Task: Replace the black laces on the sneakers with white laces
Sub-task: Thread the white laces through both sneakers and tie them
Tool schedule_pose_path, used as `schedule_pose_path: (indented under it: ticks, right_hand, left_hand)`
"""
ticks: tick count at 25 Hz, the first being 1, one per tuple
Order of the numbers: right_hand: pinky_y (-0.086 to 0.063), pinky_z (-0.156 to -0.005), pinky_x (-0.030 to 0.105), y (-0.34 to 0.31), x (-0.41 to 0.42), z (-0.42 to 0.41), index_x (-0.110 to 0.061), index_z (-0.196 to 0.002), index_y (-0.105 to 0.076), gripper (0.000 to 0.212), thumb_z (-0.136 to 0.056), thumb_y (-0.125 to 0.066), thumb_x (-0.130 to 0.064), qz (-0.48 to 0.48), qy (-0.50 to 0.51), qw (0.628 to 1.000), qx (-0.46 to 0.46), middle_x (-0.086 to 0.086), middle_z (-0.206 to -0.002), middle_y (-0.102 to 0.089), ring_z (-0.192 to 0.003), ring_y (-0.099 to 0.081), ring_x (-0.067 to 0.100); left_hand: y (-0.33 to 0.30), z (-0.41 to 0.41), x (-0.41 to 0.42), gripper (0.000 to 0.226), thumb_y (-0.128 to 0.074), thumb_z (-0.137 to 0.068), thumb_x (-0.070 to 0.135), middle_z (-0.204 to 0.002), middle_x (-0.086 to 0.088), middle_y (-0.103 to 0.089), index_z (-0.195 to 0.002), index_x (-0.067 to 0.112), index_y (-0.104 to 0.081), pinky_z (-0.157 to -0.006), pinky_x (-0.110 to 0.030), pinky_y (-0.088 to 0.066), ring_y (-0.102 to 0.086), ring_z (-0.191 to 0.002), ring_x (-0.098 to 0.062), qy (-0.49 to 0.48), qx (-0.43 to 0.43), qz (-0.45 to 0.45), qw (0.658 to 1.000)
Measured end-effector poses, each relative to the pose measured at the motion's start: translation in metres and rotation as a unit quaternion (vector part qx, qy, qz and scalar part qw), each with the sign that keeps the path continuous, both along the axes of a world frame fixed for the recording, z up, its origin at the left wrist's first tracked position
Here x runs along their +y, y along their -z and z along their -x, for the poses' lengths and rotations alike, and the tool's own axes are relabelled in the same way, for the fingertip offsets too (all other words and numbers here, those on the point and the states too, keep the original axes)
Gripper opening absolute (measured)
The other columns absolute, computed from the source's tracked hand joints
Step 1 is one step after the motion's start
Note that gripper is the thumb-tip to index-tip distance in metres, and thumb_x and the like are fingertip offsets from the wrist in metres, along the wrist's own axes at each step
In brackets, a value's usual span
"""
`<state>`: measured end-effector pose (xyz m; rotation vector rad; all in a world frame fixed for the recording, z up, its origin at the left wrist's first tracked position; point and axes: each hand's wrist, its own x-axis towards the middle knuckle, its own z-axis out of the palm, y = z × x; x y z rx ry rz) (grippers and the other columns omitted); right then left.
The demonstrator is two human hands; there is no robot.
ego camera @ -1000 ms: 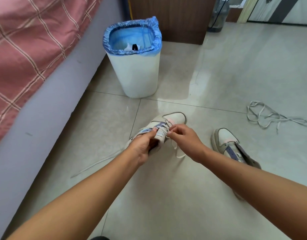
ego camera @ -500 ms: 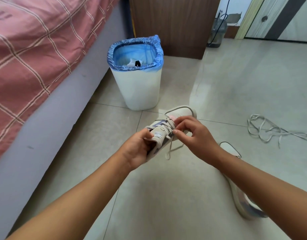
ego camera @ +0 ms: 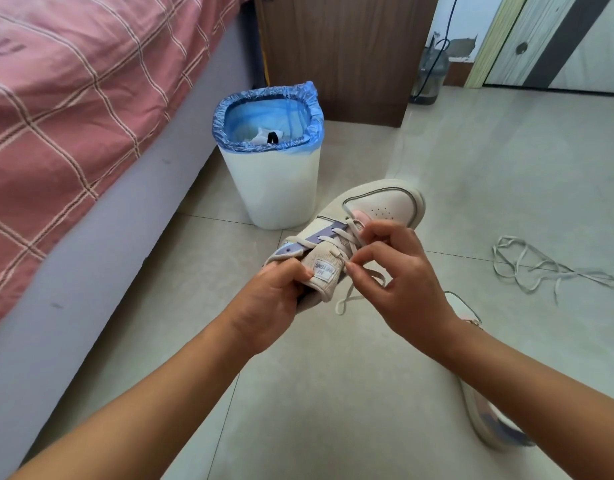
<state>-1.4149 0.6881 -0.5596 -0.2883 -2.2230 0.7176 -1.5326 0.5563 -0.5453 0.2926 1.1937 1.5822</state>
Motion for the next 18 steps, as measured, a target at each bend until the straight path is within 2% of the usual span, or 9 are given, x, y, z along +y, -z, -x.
schedule_pose_path:
  ticks: [2, 4, 6, 8, 10, 13, 15, 16, 18]
  right_hand:
    - [-0.041, -0.085, 0.022, 0.000, 0.001, -0.002, -0.002, -0.076, -0.067, 0.018, -0.083, -0.062, -0.018, -0.001, -0.003, 1.000, 0.017, 0.006, -0.097, -0.055, -0.093, -0.052, 0.021]
    - [-0.043, -0.084, 0.025, 0.000, 0.003, -0.004, -0.002, -0.079, -0.068, 0.018, -0.084, -0.063, -0.018, -0.003, -0.005, 1.000, 0.030, 0.006, -0.094, -0.055, -0.091, -0.053, 0.023]
    - [-0.044, -0.083, 0.029, -0.002, 0.003, -0.004, -0.003, -0.079, -0.069, 0.018, -0.085, -0.064, -0.019, -0.025, -0.003, 0.999, 0.039, 0.006, -0.091, -0.057, -0.088, -0.054, 0.023]
    - [-0.045, -0.082, 0.032, -0.007, 0.006, -0.003, -0.003, -0.078, -0.070, 0.020, -0.085, -0.064, -0.020, -0.061, -0.010, 0.997, 0.044, 0.007, -0.088, -0.060, -0.087, -0.054, 0.020]
    - [-0.045, -0.081, 0.035, -0.014, 0.015, -0.003, -0.004, -0.080, -0.070, 0.020, -0.085, -0.065, -0.024, -0.099, -0.023, 0.994, 0.037, 0.007, -0.089, -0.062, -0.088, -0.054, 0.020]
    - [-0.040, -0.086, 0.031, -0.026, 0.031, -0.001, -0.013, -0.100, -0.067, 0.030, -0.079, -0.068, -0.035, -0.149, -0.032, 0.988, -0.017, 0.006, -0.099, -0.063, -0.094, -0.051, 0.021]
    - [-0.041, -0.084, 0.029, -0.028, 0.038, 0.002, -0.020, -0.106, -0.071, 0.032, -0.078, -0.066, -0.036, -0.176, -0.058, 0.981, -0.051, 0.003, -0.102, -0.065, -0.095, -0.049, 0.020]
    - [-0.043, -0.081, 0.029, -0.029, 0.038, 0.002, -0.020, -0.100, -0.074, 0.027, -0.079, -0.066, -0.035, -0.159, -0.081, 0.982, -0.059, 0.001, -0.100, -0.066, -0.093, -0.049, 0.019]
    - [-0.044, -0.079, 0.026, -0.031, 0.035, 0.002, -0.017, -0.085, -0.076, 0.020, -0.076, -0.069, -0.034, -0.065, -0.118, 0.987, -0.087, -0.004, -0.090, -0.067, -0.090, -0.051, 0.015]
  left_hand:
    - [-0.001, 0.001, 0.001, 0.050, -0.046, -0.069, 0.007, -0.123, -0.016, -0.062, -0.117, 0.015, -0.060, -0.104, -0.046, -0.038, -0.057, -0.114, -0.031, -0.006, 0.029, -0.009, 1.000]
    - [-0.002, 0.000, 0.000, 0.050, -0.047, -0.069, 0.006, -0.125, -0.020, -0.059, -0.117, 0.014, -0.059, -0.103, -0.050, -0.038, -0.052, -0.119, -0.039, -0.006, 0.054, -0.008, 0.998]
    - [-0.004, -0.002, 0.001, 0.046, -0.049, -0.068, 0.007, -0.119, -0.018, -0.063, -0.111, 0.016, -0.064, -0.092, -0.044, -0.044, -0.055, -0.112, -0.038, -0.003, 0.076, -0.005, 0.997]
    - [-0.009, -0.003, 0.002, 0.040, -0.051, -0.068, 0.008, -0.108, -0.012, -0.068, -0.100, 0.020, -0.069, -0.081, -0.037, -0.047, -0.059, -0.100, -0.029, 0.012, 0.098, -0.004, 0.995]
    - [-0.014, -0.001, 0.003, 0.038, -0.052, -0.068, 0.009, -0.104, -0.007, -0.069, -0.101, 0.020, -0.067, -0.074, -0.031, -0.049, -0.062, -0.093, -0.021, 0.030, 0.128, 0.000, 0.991]
    - [-0.019, 0.002, 0.003, 0.038, -0.054, -0.068, 0.011, -0.096, -0.001, -0.071, -0.104, 0.019, -0.064, -0.063, -0.021, -0.051, -0.065, -0.084, -0.011, 0.061, 0.186, 0.018, 0.980]
    - [-0.023, 0.004, 0.004, 0.033, -0.054, -0.068, 0.012, -0.093, -0.001, -0.071, -0.098, 0.018, -0.067, -0.065, -0.023, -0.053, -0.066, -0.085, -0.012, 0.073, 0.196, 0.037, 0.977]
    - [-0.025, 0.004, 0.005, 0.031, -0.053, -0.067, 0.012, -0.093, -0.003, -0.071, -0.093, 0.018, -0.069, -0.069, -0.026, -0.054, -0.065, -0.086, -0.015, 0.070, 0.185, 0.046, 0.979]
    - [-0.026, 0.006, 0.008, 0.032, -0.050, -0.065, 0.011, -0.094, -0.006, -0.071, -0.089, 0.016, -0.070, -0.076, -0.030, -0.053, -0.066, -0.088, -0.018, 0.068, 0.143, 0.067, 0.985]
